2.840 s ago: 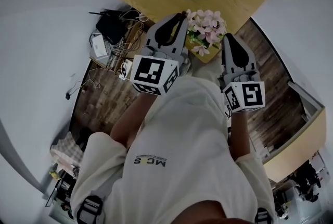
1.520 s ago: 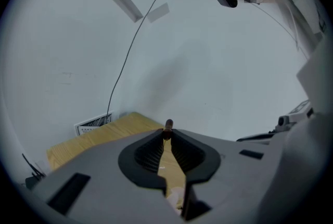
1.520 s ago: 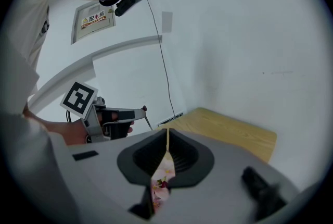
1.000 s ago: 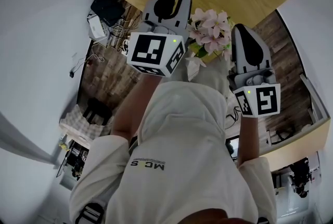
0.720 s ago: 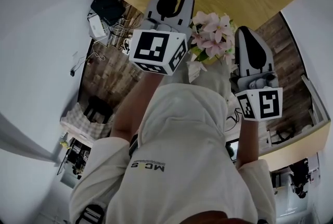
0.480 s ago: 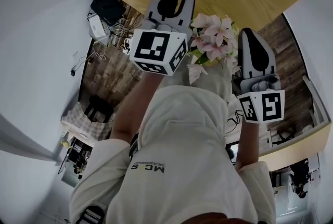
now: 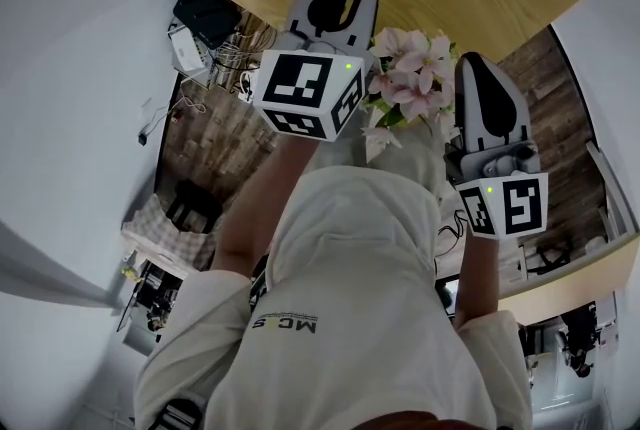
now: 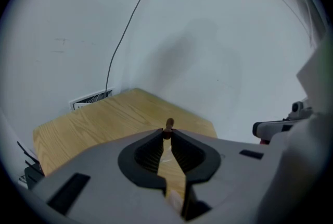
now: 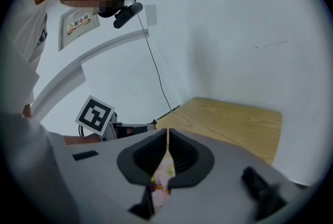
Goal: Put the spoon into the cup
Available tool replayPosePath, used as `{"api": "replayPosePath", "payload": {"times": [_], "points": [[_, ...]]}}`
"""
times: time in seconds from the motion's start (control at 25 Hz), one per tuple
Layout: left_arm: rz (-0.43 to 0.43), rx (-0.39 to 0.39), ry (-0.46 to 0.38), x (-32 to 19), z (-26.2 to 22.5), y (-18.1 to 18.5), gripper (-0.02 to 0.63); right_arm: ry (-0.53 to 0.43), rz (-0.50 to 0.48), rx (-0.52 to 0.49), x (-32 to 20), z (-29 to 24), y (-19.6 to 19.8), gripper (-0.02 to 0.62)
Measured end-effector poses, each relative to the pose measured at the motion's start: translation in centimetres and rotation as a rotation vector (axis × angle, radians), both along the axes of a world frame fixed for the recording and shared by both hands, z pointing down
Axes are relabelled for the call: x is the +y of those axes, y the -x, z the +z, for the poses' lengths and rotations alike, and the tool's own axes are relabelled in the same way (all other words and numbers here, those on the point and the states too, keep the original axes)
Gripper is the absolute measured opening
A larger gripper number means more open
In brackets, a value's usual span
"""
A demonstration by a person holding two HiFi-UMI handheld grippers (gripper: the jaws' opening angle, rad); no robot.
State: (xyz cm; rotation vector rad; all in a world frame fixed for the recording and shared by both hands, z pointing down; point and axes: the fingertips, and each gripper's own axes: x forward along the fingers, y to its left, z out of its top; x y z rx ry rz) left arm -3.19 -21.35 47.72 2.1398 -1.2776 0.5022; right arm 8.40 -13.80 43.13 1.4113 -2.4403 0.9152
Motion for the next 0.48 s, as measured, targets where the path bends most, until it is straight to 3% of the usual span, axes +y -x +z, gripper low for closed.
{"api": "replayPosePath", "payload": {"times": [0.48], "points": [[-0.017, -0.025, 0.051, 0.1, 2.1, 0.3, 0.054, 0.005, -0.002, -0.01, -0.3, 0.4, 0.2, 0.034]]}}
